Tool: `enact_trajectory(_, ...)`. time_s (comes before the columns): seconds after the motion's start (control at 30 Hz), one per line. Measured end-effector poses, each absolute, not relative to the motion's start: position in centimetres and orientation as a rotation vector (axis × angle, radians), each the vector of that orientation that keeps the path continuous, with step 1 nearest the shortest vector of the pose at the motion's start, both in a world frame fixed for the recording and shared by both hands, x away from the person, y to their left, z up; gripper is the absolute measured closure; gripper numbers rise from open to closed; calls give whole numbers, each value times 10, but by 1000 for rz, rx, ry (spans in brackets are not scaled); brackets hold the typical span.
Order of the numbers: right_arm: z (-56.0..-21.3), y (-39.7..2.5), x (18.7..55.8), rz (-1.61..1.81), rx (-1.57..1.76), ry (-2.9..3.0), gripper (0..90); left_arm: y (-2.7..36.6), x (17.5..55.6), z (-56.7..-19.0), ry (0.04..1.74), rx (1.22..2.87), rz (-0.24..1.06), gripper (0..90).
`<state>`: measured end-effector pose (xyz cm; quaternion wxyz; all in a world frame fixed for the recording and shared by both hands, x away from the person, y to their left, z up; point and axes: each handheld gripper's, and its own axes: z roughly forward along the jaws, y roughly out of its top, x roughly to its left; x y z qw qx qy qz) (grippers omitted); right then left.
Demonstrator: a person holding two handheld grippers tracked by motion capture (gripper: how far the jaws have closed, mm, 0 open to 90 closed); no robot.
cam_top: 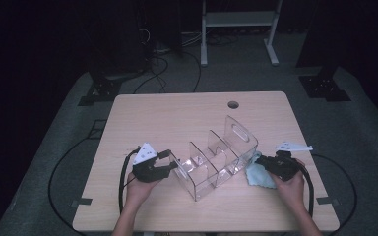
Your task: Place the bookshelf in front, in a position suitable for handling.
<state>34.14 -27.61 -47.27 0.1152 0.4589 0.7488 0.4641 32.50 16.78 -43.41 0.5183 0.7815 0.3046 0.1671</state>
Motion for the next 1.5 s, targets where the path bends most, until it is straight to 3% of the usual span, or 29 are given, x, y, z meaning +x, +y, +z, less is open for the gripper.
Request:
enact_trajectory(0.17, -490, -276, 346, 1314, 1392, 2237, 838, 168, 325, -434, 729, 1873, 399, 466)
enact_trajectory(0.4, -462, -276, 338, 1388, 1309, 2143, 838, 168, 325, -435, 730, 1867, 396, 466)
enact_trajectory(0.67, -497, -275, 347, 1300, 1394, 2231, 837, 168, 324, -435, 730, 1868, 399, 466)
enact_trajectory(0.93, -472, -274, 338, 1370, 1334, 2141, 836, 168, 325, -435, 736, 1864, 397, 466)
enact_trajectory(1.17, -490, -273, 342, 1315, 1387, 2209, 836, 168, 324, -435, 731, 1867, 400, 465)
enact_trajectory(1.5, -448, -276, 324, 1419, 1268, 2091, 837, 168, 325, -435, 737, 1863, 399, 466)
